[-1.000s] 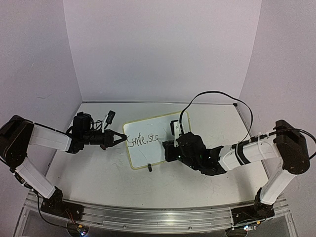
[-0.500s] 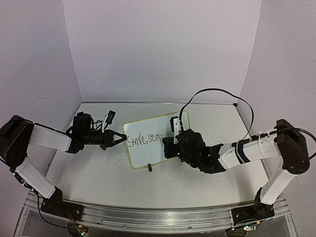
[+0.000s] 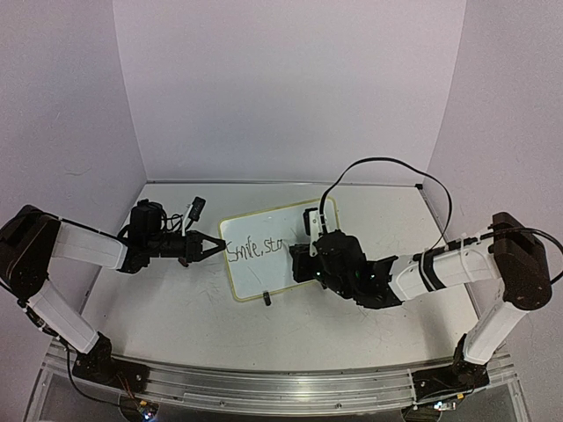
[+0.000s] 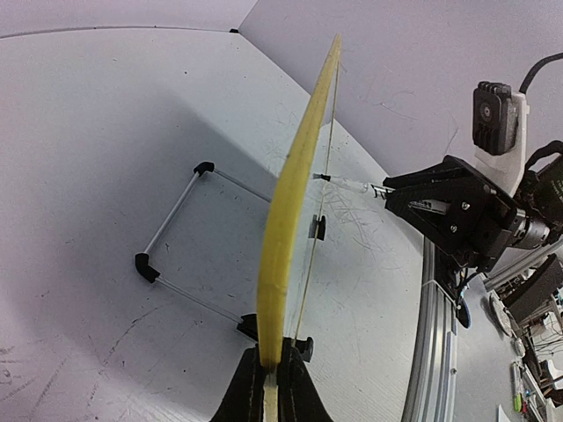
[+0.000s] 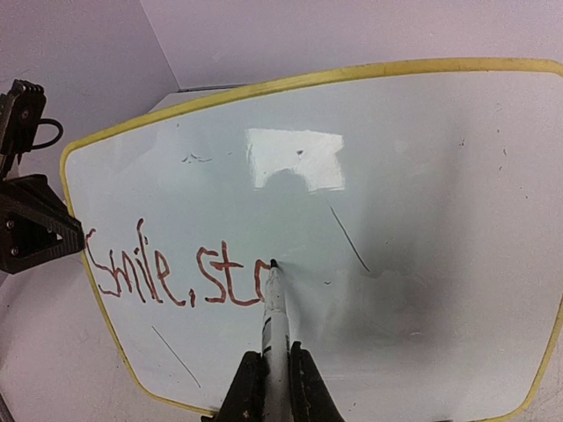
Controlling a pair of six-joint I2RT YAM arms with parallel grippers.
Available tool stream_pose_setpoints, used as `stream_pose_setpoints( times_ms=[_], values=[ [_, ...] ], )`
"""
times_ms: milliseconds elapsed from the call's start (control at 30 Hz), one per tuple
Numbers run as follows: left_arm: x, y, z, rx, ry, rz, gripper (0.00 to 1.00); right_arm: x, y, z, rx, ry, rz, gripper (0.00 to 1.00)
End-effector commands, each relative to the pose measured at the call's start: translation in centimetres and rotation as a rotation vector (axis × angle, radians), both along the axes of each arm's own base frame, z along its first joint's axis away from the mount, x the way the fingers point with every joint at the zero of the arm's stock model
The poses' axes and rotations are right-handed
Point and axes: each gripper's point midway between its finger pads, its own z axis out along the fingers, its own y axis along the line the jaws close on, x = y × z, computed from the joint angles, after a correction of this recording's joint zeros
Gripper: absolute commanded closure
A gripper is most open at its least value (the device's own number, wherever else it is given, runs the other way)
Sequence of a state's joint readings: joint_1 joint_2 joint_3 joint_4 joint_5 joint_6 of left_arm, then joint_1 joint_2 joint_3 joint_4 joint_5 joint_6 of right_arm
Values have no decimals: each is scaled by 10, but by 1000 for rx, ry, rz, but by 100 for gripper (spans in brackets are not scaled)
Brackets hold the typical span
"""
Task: Write a sentence on the whiteboard
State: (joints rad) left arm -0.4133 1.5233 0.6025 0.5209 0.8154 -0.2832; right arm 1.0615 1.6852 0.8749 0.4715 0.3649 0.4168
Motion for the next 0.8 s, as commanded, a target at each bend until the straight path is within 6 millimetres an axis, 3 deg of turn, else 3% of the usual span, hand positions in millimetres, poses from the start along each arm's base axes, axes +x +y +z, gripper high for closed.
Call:
stream_pose_setpoints(
  times_ms=[0, 567, 667, 767],
  values=[
    [1, -2, 5, 14, -9, -7, 100, -3, -7, -7, -15, 20, -10, 100],
    [1, -1, 4, 15, -8, -7, 100, -8, -18, -14, -22, 40, -33, 100],
    [1, -1, 4, 16, -5, -7, 100, -7, -19, -8, -16, 25, -32, 100],
    [2, -1, 4, 16, -4, -5, 100, -12, -9, 14, 51, -18, 34, 100]
  ],
)
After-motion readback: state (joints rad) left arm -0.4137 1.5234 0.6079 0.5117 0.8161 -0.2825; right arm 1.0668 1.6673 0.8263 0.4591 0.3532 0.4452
